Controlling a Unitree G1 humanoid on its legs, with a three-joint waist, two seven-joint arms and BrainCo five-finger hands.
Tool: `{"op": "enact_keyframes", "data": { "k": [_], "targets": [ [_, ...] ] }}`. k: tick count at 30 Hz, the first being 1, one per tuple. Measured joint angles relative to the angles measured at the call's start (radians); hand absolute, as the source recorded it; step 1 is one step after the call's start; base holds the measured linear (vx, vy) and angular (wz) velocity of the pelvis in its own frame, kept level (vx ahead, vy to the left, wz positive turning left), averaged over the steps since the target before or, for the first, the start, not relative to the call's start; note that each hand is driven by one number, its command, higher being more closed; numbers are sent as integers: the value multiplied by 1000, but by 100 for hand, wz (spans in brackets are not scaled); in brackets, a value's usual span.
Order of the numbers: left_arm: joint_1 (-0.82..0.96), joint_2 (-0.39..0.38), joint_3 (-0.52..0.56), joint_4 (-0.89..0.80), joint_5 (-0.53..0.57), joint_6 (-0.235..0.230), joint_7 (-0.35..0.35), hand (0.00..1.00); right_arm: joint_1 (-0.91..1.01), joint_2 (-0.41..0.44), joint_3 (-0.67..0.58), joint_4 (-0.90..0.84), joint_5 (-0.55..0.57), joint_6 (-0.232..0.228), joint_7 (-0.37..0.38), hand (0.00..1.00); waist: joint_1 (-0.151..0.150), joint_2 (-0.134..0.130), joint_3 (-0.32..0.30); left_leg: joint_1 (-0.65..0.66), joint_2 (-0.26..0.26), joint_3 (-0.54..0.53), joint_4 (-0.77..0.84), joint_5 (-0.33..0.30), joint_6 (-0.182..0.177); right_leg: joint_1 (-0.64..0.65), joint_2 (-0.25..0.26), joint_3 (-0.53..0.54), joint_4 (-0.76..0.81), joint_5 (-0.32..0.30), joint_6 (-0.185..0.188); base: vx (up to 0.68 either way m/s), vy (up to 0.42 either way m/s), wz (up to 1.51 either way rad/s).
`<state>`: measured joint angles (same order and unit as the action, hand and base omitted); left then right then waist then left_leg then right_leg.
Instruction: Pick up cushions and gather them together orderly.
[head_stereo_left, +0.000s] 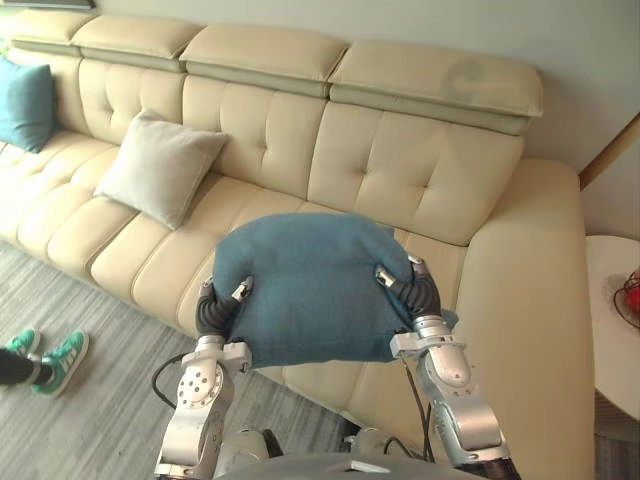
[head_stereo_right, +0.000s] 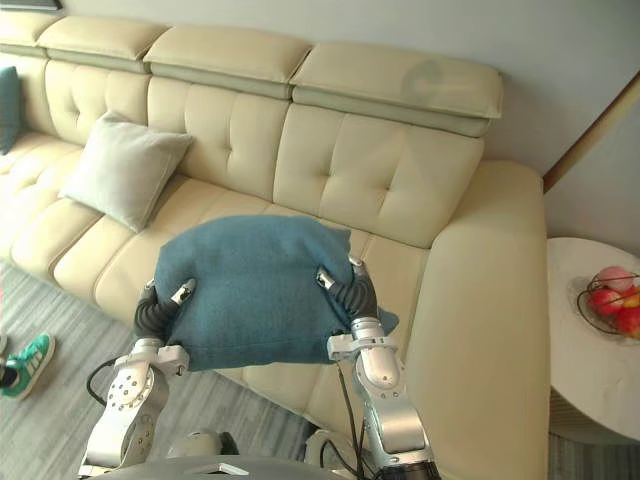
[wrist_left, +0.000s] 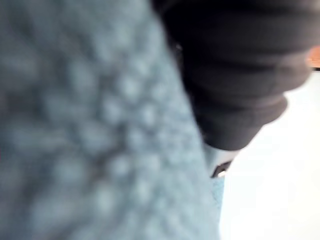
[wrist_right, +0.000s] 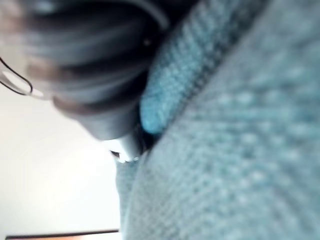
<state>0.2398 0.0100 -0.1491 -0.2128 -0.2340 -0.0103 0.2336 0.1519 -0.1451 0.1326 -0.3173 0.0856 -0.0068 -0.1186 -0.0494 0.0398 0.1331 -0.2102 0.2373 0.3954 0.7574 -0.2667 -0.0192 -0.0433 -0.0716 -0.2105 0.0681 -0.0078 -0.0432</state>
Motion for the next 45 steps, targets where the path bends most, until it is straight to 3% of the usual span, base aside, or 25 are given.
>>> {"op": "enact_keyframes", "data": {
  "k": [2,3,4,5,6,7,10,15,21,25,27,29,34,38,42,45],
  "targets": [
    [0,-9,-10,-6,1,0,0,100,3,0,-11,0,0,0,-3,100,12,-13,7,7,-21,-90,-210,8,-13,6,-32,79,16,-13,38,164,284,-115],
    [4,-14,-14,-12,1,0,0,100,4,-1,-17,0,0,0,-4,100,17,0,5,23,-31,-168,-343,37,-38,3,-38,118,32,-22,68,197,496,-159],
    [20,-39,-21,-13,1,-1,0,100,10,-18,-18,-1,0,0,-5,100,18,56,-16,55,-18,-293,-546,185,-47,-17,-17,177,54,-32,125,198,530,-144],
    [25,-45,-24,-13,2,-1,0,100,10,-25,-18,3,-1,-1,-6,100,18,79,-21,57,-14,-314,-553,257,-144,-29,-7,205,59,-35,148,221,525,-137],
    [28,-32,-25,-9,2,2,2,100,37,6,-19,21,-1,3,-11,100,3,42,-23,63,-48,-272,-526,227,-113,-33,-47,250,58,-30,156,187,398,-103],
    [25,-10,-25,-17,2,0,2,100,55,35,-15,20,-1,4,-12,100,8,-7,-15,77,-81,-216,-537,212,-92,-48,-75,262,51,-23,156,155,300,-90],
    [51,9,-25,-15,2,1,3,100,77,71,-13,20,-5,7,-10,100,8,-30,-17,104,-111,-140,-538,189,-61,-61,-102,293,27,30,170,57,248,-72],
    [72,12,-23,-6,3,1,3,100,73,77,-5,71,-4,9,4,100,13,-36,-20,125,-119,-24,-552,165,-62,-119,-101,394,0,52,195,-26,66,-69],
    [52,12,-12,48,4,1,3,100,28,74,6,203,47,9,4,100,-12,-37,-20,97,-98,33,-549,155,-75,-175,-77,455,-42,89,177,-36,-35,-42],
    [-10,18,18,69,3,1,27,100,-74,52,39,265,46,9,-5,100,-3,-35,-17,12,-89,24,-513,160,-68,-233,-76,451,-59,134,191,-45,-33,6],
    [-76,21,45,69,4,1,68,100,-146,52,67,265,43,9,-43,100,23,-32,-7,-17,-85,7,-508,169,-65,-245,-75,436,-66,147,191,-58,-35,20],
    [-102,22,51,69,5,1,84,100,-174,53,71,265,41,9,-55,100,30,-30,-6,-28,-85,-3,-509,171,-64,-248,-76,425,-67,147,191,-51,-24,20],
    [-301,59,68,84,34,-1,189,100,-365,58,94,262,-35,5,-167,100,50,-19,13,-125,-86,-37,-495,198,-58,-320,-80,393,-52,160,186,-68,-14,23],
    [-543,98,68,205,91,-1,286,100,-528,62,96,262,-157,4,-296,100,63,-10,24,-181,-88,-54,-512,233,-57,-367,-82,363,-46,170,185,-71,-10,24],
    [-835,146,66,304,105,-1,370,100,-771,80,55,261,-315,5,-444,100,61,-3,38,-233,-111,-67,-615,320,-60,-454,-86,353,-40,186,183,-68,-13,19],
    [-1025,165,65,353,122,-1,390,100,-912,96,-7,262,-369,5,-514,100,60,17,60,-247,-125,-80,-707,387,-63,-497,-89,333,-42,197,184,-55,-23,24]
  ]
}}
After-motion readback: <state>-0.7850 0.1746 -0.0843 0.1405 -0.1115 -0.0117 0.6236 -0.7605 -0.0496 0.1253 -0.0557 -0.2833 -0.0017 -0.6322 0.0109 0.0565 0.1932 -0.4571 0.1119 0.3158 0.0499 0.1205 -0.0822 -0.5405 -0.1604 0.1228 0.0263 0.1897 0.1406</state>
